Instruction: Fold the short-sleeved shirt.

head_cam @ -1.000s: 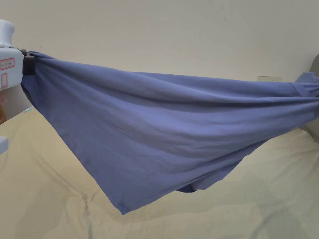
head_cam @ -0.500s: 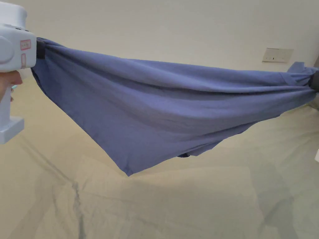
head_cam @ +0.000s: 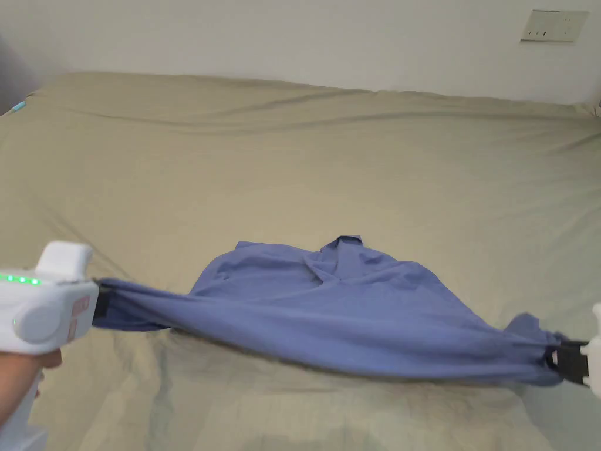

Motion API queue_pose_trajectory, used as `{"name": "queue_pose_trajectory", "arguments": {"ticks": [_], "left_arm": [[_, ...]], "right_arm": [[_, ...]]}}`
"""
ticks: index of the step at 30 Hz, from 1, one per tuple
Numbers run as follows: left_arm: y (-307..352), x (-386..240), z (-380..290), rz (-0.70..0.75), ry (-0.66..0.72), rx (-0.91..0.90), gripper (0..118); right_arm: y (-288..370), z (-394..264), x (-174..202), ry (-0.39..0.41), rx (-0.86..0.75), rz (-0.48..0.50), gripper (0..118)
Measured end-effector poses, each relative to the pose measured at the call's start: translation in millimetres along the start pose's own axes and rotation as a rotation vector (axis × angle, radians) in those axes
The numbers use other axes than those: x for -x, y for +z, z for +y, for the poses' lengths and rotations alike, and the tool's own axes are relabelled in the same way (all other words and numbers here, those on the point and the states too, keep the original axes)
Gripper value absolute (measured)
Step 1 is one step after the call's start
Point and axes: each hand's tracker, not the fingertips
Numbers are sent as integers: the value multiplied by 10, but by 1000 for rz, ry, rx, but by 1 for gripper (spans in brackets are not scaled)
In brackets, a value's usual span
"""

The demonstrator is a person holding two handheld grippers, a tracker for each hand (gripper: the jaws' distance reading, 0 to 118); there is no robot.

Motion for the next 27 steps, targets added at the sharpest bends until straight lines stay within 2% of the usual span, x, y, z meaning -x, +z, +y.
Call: {"name": "queue_pose_trajectory", "arguments": {"ticks": [2, 7, 8, 12, 16, 19, 21, 24, 27], "left_arm": [[-40, -36, -375, 4, -29, 72, 0], [2, 7, -1009, -14, -60, 155, 0], [53, 26, -1060, -21, -52, 162, 0], [288, 78, -1195, -42, -55, 179, 0], [511, 94, -1357, -43, -135, 179, 0], [627, 95, -1517, -66, -177, 200, 0], [635, 114, -1618, -78, -196, 216, 0], [580, 109, -1765, -89, -191, 240, 0], [479, 70, -1846, -103, -193, 259, 0]], "right_arm": [[-27, -324, -4, 16, 53, 16, 8], [117, -740, 8, -64, 116, 46, 8], [65, -778, -98, -77, 124, 47, 8], [338, -907, -86, -89, 142, 47, 8], [597, -1128, -76, -73, 185, 16, 8], [703, -1354, -128, -104, 238, 19, 8], [724, -1509, -153, -140, 286, 18, 8], [667, -1702, -136, -128, 337, -2, 8], [535, -1768, -116, -149, 333, -2, 9]]}}
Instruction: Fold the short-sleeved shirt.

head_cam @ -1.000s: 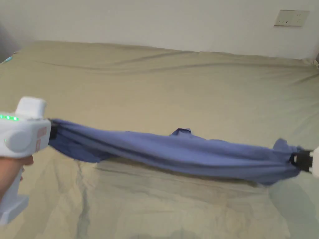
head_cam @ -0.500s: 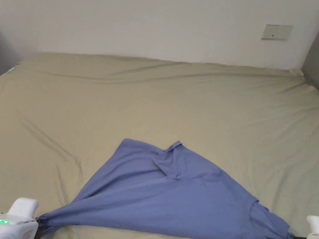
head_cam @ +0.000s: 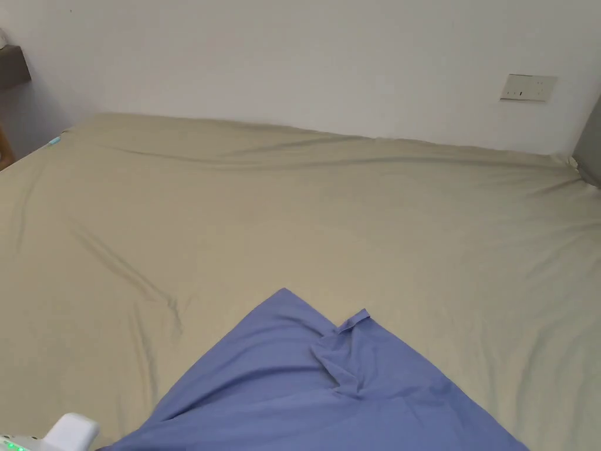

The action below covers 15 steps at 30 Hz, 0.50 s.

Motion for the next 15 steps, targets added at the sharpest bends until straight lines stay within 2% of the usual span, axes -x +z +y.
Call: {"name": "queue_pose_trajectory", "arguments": {"ticks": [1, 3, 4, 5, 6, 7, 10, 12, 15], "left_arm": [[-3, -5, 11, 15, -8, -13, 3], [53, 30, 74, 24, 0, -16, 19], [136, 32, 111, 62, 25, -34, 40], [241, 38, 138, 104, 45, -68, 85], [374, 70, 174, 128, 75, -122, 110], [527, 106, 222, 115, 108, -177, 118], [1121, 132, 448, 92, 215, -402, 115], [1551, 90, 630, 109, 243, -540, 115], [2190, -95, 860, 136, 266, -727, 115]], "right_arm": [[-22, 15, 27, -1, -6, -6, 15], [14, 44, 77, 59, 1, -58, 47], [86, 57, 95, 82, -22, -99, 71], [207, 73, 126, 102, -61, -135, 96], [360, 104, 134, 111, -113, -122, 102], [564, 159, 157, 103, -189, -118, 102], [1229, 348, 357, 73, -416, -119, 103], [1660, 431, 608, 107, -587, -84, 102], [2294, 449, 1221, 181, -846, -86, 103]]}}
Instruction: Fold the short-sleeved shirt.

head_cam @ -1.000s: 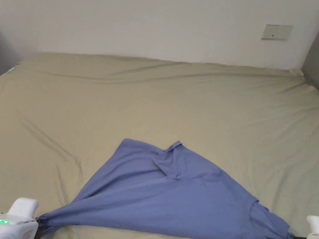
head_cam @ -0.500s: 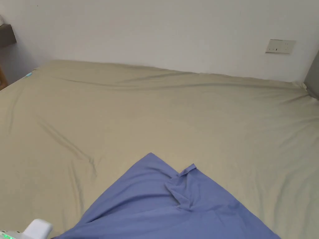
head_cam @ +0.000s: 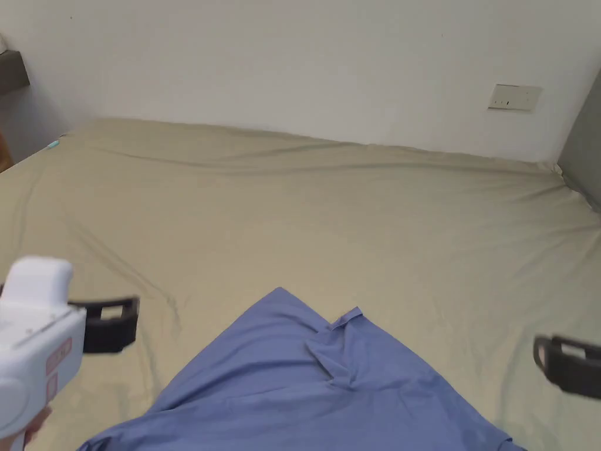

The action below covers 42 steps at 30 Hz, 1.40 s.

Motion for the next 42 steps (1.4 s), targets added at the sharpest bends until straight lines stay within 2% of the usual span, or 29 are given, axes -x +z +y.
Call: {"name": "queue_pose_trajectory", "arguments": {"ticks": [4, 6, 7, 9, 10, 11, 12, 13, 14, 18, 23, 28, 33, 35, 41, 42], "left_arm": [[550, -421, 491, 9, 48, -252, 115], [734, -623, 598, 23, 43, -328, 109], [813, -722, 618, 30, 36, -364, 98], [880, -853, 626, 46, 23, -420, 48], [902, -931, 629, 44, 7, -409, 29], [923, -991, 623, 43, -3, -414, 18], [932, -1036, 614, 36, -10, -416, 17], [933, -1080, 609, 24, -19, -411, 12], [940, -1124, 605, 18, -26, -408, 0], [938, -1235, 596, 14, -100, -407, 0], [908, -1238, 625, -31, -88, -384, 0], [711, -1172, 574, -46, -107, -319, 0], [292, -852, 173, -111, -51, -105, 0], [88, -615, -135, -110, 40, -6, 0], [-417, 96, -1190, 27, 142, 382, 0], [-477, 185, -1357, 46, 158, 435, 8]], "right_arm": [[393, 452, 684, 33, -191, 51, 101], [437, 517, 918, 70, -247, 71, 91], [490, 544, 1055, 102, -276, 76, 78], [561, 552, 1280, 155, -338, 49, 25], [541, 530, 1366, 176, -370, 41, 9], [562, 518, 1429, 190, -385, 24, 6], [576, 513, 1488, 192, -371, 25, 1], [594, 505, 1524, 191, -370, 34, 1], [569, 484, 1531, 187, -366, 62, 1], [558, 437, 1598, 212, -382, 34, 1], [523, 439, 1559, 187, -392, 16, 1], [407, 368, 1534, 206, -376, 6, 1], [225, 226, 1471, 188, -310, 26, 1], [141, 145, 1422, 180, -280, 32, 1], [-197, -58, 1252, 163, -165, 37, 1], [-245, -77, 1225, 166, -151, 35, 1]]}}
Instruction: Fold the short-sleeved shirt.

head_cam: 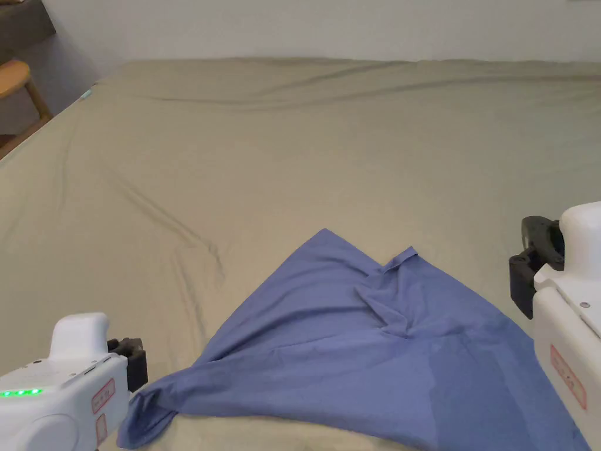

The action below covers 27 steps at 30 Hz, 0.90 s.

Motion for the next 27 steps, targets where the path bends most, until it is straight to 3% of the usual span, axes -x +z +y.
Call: {"name": "queue_pose_trajectory", "arguments": {"ticks": [1, 2, 3, 4, 5, 10, 12, 13, 15, 16, 17, 21, 23, 24, 25, 26, 27], "left_arm": [[-103, 73, -93, 38, 15, 28, 24], [-193, 130, -168, 46, 25, 67, 64], [-278, 166, -252, 41, 42, 100, 94], [-369, 192, -327, 46, 56, 136, 110], [-426, 203, -377, 50, 61, 126, 111], [-696, 117, -533, 81, 35, 198, 105], [-758, 108, -594, 99, 16, 198, 79], [-776, 116, -598, 88, 32, 195, 74], [-735, 112, -576, 76, 116, 142, 33], [-725, 95, -541, 67, 78, 146, 9], [-716, 65, -507, 44, 57, 132, 3], [-577, -60, -395, 70, -70, 79, 3], [-495, -35, -369, 70, -65, 75, 2], [-445, -7, -357, 60, -55, 74, 3], [-398, 9, -357, 47, -41, 72, 3], [-361, 18, -359, 44, -40, 74, 3], [-299, -8, -346, 42, -43, 77, 3]], "right_arm": [[-46, -25, -19, 3, 7, -2, 1], [-86, -43, -34, 7, 16, -4, 1], [-128, -57, -50, 9, 28, -5, 1], [-150, -60, -68, 12, 40, -4, 1], [-173, -69, -77, 16, 48, -4, 1], [-283, -91, -107, 41, 94, -8, 1], [-323, -98, -113, 53, 113, -11, 1], [-345, -99, -109, 67, 120, -18, 1], [-410, -93, -94, 119, 141, -37, 1], [-456, -93, -98, 134, 157, -32, 1], [-507, -89, -108, 141, 166, -22, 1], [-841, -98, -183, 185, 268, 10, 1], [-1108, -164, -269, 155, 341, 36, 3], [-1289, -233, -326, 134, 397, 47, 16], [-1481, -314, -376, 114, 458, 71, 43], [-1667, -412, -416, 116, 519, 72, 91], [-1873, -563, -453, 103, 573, 129, 110]]}}
